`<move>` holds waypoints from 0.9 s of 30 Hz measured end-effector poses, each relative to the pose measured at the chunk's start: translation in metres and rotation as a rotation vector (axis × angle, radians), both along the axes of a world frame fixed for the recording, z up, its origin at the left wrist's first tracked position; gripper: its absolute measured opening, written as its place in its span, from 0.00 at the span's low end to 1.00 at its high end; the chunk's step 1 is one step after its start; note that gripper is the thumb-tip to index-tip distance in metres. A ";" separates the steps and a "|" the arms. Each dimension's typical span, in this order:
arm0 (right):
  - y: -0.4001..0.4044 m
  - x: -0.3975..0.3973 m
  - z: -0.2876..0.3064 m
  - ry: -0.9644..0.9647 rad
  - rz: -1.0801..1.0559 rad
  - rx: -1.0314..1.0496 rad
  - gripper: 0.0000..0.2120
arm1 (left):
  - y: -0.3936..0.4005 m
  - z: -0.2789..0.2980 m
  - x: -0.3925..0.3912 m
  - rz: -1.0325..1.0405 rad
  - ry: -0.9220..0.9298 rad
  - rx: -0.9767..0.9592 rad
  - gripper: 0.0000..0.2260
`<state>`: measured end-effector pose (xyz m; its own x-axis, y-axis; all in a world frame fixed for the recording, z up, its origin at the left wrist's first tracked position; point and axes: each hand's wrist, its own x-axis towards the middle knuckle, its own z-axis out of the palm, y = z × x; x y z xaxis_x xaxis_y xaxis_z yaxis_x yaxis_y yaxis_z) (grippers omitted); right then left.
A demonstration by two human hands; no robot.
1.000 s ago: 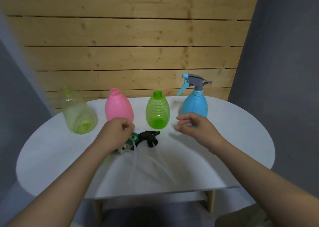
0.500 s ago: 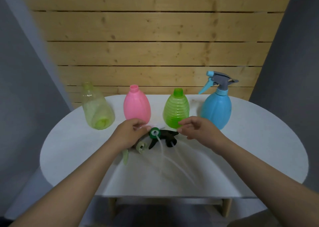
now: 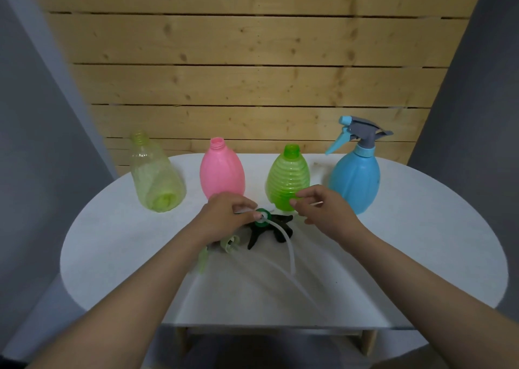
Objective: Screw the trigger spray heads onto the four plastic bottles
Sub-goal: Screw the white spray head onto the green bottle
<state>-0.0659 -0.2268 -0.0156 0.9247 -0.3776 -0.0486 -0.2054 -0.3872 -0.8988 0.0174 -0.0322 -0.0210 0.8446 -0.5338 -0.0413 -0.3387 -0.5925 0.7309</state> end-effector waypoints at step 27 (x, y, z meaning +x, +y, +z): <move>-0.005 0.033 0.001 -0.084 0.023 -0.002 0.43 | 0.045 0.023 0.001 0.154 -0.065 -0.111 0.20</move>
<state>-0.0329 -0.2323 -0.0149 0.9339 -0.3563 0.0300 -0.1206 -0.3929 -0.9116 0.0183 0.0127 0.0018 0.9158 -0.3959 0.0682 -0.2989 -0.5580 0.7741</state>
